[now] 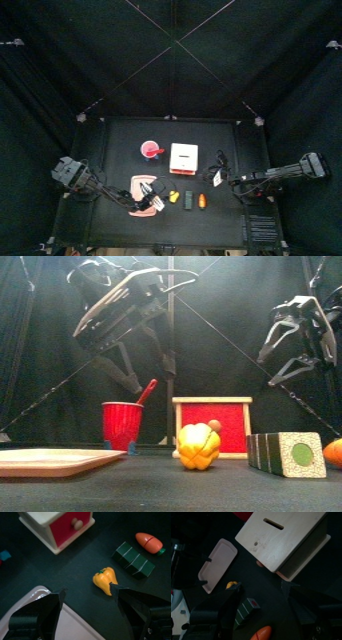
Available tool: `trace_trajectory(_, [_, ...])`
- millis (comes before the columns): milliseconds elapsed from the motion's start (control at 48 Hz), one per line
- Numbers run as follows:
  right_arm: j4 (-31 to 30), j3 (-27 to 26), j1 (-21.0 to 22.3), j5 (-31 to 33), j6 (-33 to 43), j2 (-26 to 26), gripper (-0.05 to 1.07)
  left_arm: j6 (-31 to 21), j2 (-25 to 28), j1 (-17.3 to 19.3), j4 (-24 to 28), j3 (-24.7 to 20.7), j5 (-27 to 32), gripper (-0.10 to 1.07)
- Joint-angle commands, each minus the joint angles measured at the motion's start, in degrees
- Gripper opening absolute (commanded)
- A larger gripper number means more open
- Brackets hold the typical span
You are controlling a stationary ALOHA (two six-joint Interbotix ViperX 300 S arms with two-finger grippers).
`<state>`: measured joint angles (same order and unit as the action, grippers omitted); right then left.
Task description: Grab squash
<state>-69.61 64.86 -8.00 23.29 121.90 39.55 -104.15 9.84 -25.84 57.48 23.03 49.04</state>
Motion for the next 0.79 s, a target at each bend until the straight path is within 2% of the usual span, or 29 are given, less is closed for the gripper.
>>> trace_trajectory(0, [-0.2,-0.4,-0.1,0.1,-0.2,0.3,0.95,-0.2,3.6,-0.5,-0.3,-5.4,0.5,1.02])
trace_trajectory(312, [-0.3,-0.2,-0.1,0.1,-0.3,0.4,0.95,0.0,12.4,-0.2,-1.5,-13.7,1.3,1.02])
trace_trajectory(521, [-0.3,-0.1,-0.2,0.1,-0.3,0.5,0.95,-1.4,15.4,0.9,-1.5,-15.0,4.5,1.02])
trace_trajectory(771, [-0.3,-0.1,-0.2,0.2,-0.2,0.5,0.95,-2.0,17.0,1.3,-1.6,-16.2,4.6,1.02])
